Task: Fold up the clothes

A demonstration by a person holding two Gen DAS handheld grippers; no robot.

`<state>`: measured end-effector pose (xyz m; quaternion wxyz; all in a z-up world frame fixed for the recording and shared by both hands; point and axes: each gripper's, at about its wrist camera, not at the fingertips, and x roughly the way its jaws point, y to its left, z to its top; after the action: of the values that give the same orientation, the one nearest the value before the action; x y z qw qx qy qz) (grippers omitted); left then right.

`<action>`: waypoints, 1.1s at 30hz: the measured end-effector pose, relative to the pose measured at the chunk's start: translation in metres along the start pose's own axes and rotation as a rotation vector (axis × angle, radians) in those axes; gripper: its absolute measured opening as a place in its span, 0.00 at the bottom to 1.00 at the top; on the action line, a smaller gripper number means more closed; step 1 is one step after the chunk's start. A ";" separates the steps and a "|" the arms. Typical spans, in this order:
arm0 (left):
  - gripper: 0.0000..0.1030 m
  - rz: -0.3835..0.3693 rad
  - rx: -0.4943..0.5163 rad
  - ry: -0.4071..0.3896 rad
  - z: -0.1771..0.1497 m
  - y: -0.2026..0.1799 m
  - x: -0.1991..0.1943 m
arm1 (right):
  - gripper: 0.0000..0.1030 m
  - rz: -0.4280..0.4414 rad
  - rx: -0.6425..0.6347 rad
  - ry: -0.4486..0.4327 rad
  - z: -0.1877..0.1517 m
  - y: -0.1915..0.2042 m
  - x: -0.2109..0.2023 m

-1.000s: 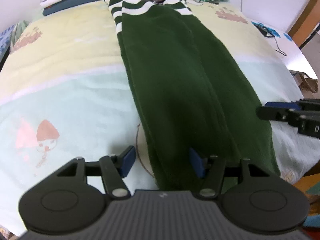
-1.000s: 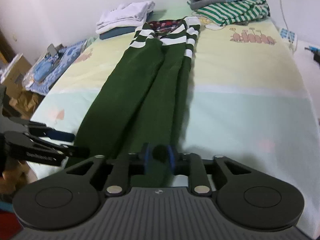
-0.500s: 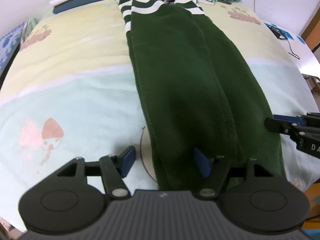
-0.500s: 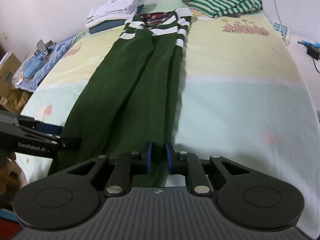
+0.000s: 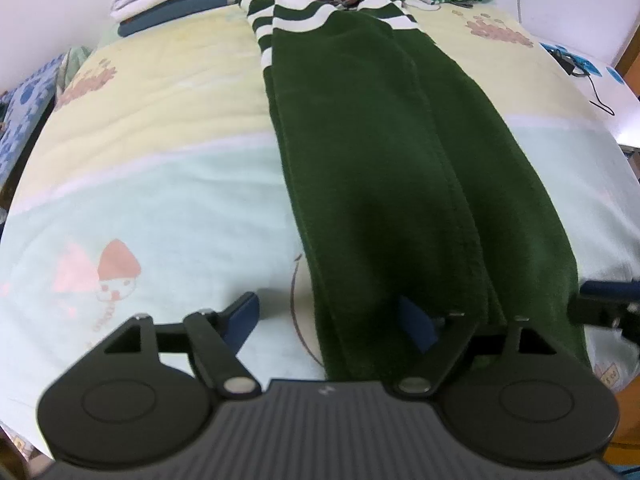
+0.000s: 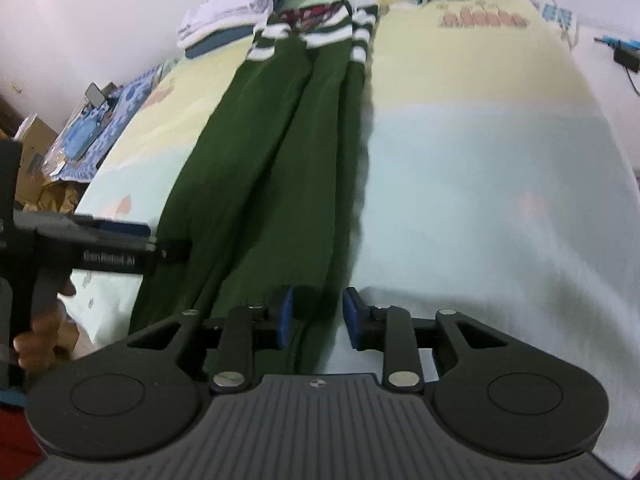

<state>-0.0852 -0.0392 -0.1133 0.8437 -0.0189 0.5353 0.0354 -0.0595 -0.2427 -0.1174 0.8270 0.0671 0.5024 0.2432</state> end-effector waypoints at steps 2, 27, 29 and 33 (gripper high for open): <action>0.81 0.003 -0.004 0.002 0.000 0.000 0.000 | 0.32 -0.014 -0.025 -0.012 -0.003 0.005 0.001; 0.74 -0.083 0.059 0.029 -0.037 0.010 -0.031 | 0.15 0.013 -0.101 0.002 -0.009 0.008 0.003; 0.73 -0.093 0.073 0.035 -0.044 0.013 -0.036 | 0.15 0.014 -0.068 -0.025 -0.008 0.005 -0.005; 0.73 -0.144 0.099 0.029 -0.053 0.017 -0.047 | 0.17 0.106 -0.244 -0.071 -0.014 0.023 -0.031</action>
<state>-0.1541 -0.0274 -0.0934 0.8361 -0.0162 0.5459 -0.0524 -0.0910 -0.2393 -0.0911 0.8321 0.0012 0.4356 0.3432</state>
